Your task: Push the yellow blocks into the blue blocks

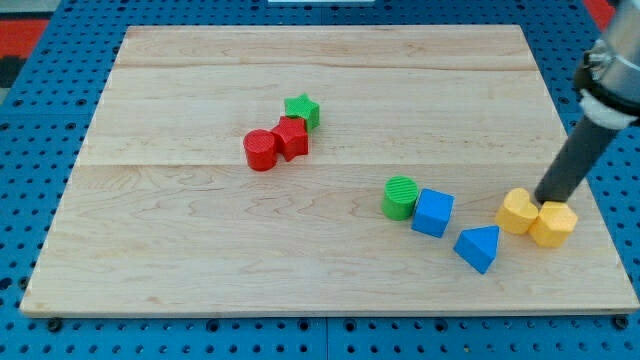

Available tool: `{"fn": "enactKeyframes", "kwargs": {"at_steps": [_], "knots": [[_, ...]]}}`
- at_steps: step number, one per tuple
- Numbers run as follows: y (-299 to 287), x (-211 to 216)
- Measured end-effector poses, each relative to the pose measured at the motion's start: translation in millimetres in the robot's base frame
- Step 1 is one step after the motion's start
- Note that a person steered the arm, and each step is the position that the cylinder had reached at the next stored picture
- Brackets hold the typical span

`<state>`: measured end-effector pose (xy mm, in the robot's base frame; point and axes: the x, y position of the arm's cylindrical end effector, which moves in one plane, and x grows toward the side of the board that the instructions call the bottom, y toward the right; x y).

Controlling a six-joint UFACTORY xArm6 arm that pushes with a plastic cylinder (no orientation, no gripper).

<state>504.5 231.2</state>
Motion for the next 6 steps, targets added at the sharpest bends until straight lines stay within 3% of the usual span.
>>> {"fn": "enactKeyframes", "kwargs": {"at_steps": [1,2,3,4,5,6], "knots": [[4,-21],[-14,-16],[-66,2],[-36,-34],[40,-32],[48,25]]}}
